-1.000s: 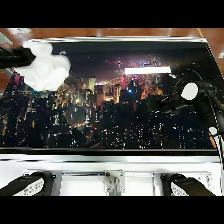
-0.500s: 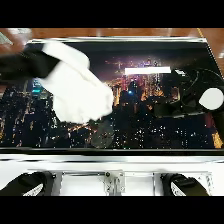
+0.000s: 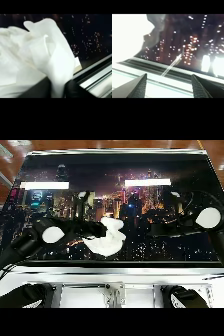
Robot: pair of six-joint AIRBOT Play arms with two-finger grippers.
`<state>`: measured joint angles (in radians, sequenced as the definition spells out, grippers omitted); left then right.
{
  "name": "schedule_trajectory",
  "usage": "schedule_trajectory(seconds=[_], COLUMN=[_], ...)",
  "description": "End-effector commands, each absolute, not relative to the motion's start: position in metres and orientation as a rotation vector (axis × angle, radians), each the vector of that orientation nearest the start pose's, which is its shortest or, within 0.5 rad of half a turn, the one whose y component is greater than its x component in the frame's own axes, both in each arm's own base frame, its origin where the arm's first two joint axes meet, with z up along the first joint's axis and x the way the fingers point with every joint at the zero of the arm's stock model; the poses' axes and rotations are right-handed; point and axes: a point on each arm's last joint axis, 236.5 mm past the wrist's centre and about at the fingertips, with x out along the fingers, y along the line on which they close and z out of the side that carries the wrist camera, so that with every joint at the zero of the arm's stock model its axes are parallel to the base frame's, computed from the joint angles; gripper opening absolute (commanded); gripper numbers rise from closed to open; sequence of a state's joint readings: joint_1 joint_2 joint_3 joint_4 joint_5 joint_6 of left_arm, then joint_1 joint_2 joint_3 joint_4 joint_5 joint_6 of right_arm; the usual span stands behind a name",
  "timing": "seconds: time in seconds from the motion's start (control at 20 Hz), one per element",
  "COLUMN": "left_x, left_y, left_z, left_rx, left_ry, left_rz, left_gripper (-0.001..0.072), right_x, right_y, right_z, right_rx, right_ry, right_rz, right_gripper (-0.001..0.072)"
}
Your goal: Fold the shirts.
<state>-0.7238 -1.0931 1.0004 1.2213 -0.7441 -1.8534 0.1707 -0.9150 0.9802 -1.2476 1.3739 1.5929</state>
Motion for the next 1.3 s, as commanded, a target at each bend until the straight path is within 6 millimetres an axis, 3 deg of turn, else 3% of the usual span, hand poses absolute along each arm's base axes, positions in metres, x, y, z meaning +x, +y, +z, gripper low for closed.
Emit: schedule_trajectory(seconds=[0.0, 0.1, 0.25, 0.35, 0.45, 0.55, 0.75, 0.95, 1.1, 1.15, 1.25], left_x=[0.291, 0.305, 0.31, 0.301, 0.286, 0.276, 0.275, 0.286, 0.295, 0.295, 0.293], left_y=[-0.315, -0.272, -0.188, -0.144, -0.126, -0.137, -0.17, -0.204, -0.218, -0.22, -0.22], left_z=[0.064, 0.073, 0.081, 0.064, 0.028, -0.005, -0.053, -0.074, -0.086, -0.09, -0.094], left_rx=[-0.319, -0.283, -0.192, -0.235, -0.299, -0.412, -0.598, -0.691, -0.753, -0.758, -0.755], left_ry=[1.059, 1.129, 1.238, 1.326, 1.424, 1.459, 1.473, 1.477, 1.46, 1.467, 1.478], left_rz=[-0.608, -0.543, -0.472, -0.381, -0.333, -0.349, -0.378, -0.49, -0.515, -0.518, -0.519], left_gripper=[0.0711, 0.0714, 0.0713, 0.0713, 0.0714, 0.0714, 0.0714, 0.0716, 0.0711, 0.0649, 0.0149], right_x=[0.263, 0.266, 0.268, 0.269, 0.271, 0.274, 0.284, 0.294, 0.296, 0.293, 0.285], right_y=[0.122, 0.114, 0.096, 0.08, 0.07, 0.069, 0.072, 0.078, 0.092, 0.102, 0.125], right_z=[0.041, 0.039, 0.034, 0.03, 0.029, 0.03, 0.033, 0.037, 0.039, 0.036, 0.024], right_rx=[0.199, 0.169, 0.097, 0.037, -0.001, -0.005, 0.022, 0.052, 0.118, 0.156, 0.222], right_ry=[1.323, 1.317, 1.318, 1.32, 1.316, 1.303, 1.263, 1.214, 1.207, 1.233, 1.315], right_rz=[0.345, 0.322, 0.271, 0.226, 0.193, 0.189, 0.182, 0.189, 0.224, 0.25, 0.328], right_gripper=[0.0671, 0.0671, 0.0671, 0.0671, 0.0671, 0.0671, 0.0671, 0.067, 0.067, 0.0671, 0.0671])
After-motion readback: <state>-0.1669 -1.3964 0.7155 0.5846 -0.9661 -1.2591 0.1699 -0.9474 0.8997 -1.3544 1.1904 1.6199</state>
